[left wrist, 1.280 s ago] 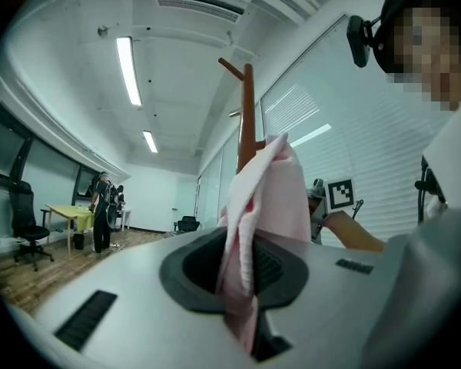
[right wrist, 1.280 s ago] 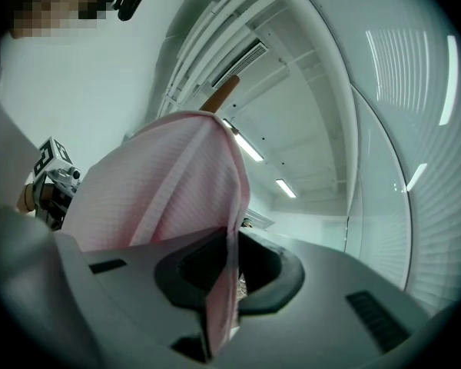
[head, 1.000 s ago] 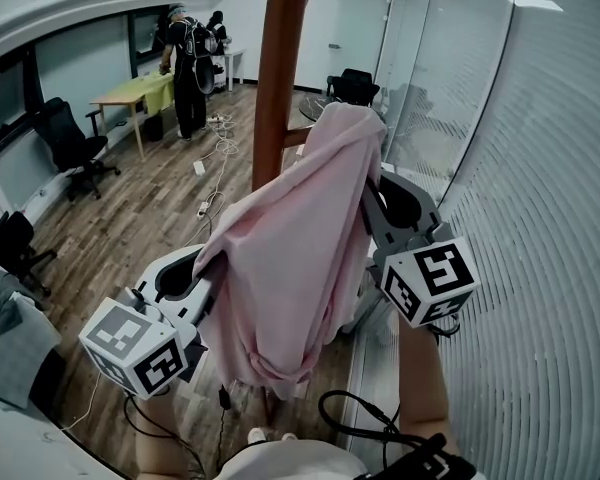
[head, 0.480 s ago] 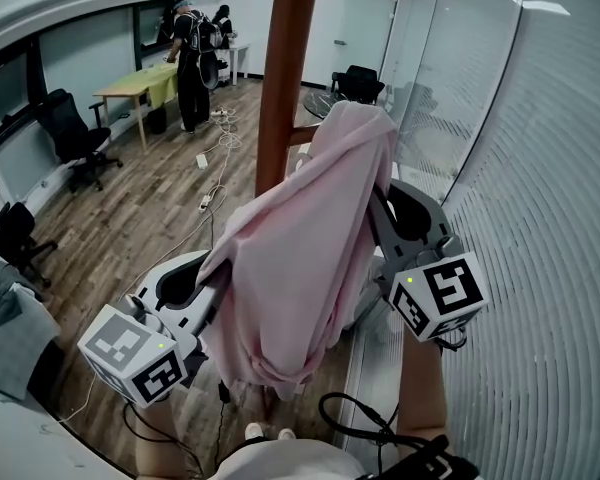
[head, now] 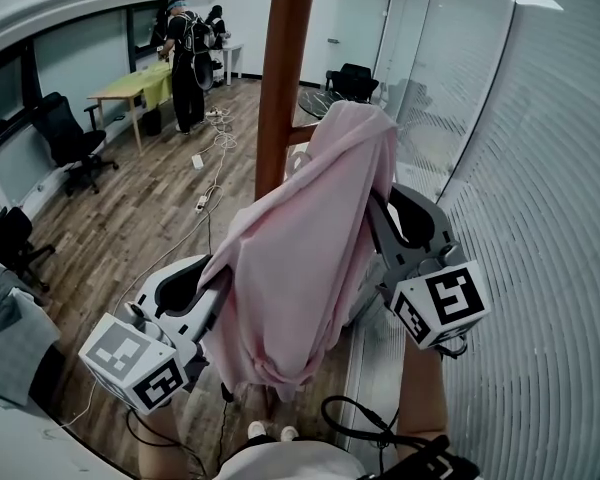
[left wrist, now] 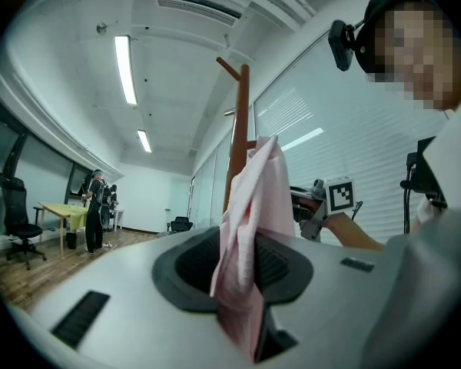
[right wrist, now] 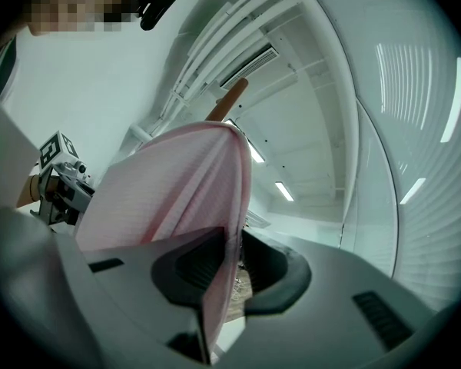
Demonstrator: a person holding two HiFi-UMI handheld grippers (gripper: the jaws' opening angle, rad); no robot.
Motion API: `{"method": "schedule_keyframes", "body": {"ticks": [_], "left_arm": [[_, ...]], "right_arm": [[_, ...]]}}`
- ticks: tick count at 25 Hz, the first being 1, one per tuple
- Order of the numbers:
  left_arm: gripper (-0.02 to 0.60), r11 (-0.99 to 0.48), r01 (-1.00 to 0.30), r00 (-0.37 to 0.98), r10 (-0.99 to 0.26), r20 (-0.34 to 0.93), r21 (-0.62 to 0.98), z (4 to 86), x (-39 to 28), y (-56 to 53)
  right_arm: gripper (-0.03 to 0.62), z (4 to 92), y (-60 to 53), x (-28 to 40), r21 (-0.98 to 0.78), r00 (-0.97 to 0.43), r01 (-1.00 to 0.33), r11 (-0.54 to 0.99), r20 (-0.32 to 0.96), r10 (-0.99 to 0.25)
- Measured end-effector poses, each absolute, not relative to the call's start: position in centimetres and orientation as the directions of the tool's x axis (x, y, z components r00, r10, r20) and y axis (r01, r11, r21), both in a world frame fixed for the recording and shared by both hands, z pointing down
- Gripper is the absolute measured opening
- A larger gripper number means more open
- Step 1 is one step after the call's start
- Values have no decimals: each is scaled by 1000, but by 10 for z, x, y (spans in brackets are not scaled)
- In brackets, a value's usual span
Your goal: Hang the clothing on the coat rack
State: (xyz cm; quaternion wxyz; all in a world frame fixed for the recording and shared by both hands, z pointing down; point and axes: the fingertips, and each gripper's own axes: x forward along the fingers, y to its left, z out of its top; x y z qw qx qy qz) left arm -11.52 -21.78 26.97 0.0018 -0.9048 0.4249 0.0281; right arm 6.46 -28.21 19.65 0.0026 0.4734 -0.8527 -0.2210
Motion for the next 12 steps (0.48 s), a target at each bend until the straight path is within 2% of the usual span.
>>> {"method": "schedule_keyframes", "body": {"ticks": [12], "left_arm": [[94, -686, -728, 683, -726, -82, 11, 267, -97, -219]], "right_arm": [[98, 196, -271, 89, 350, -491, -848, 399, -232, -840]]}}
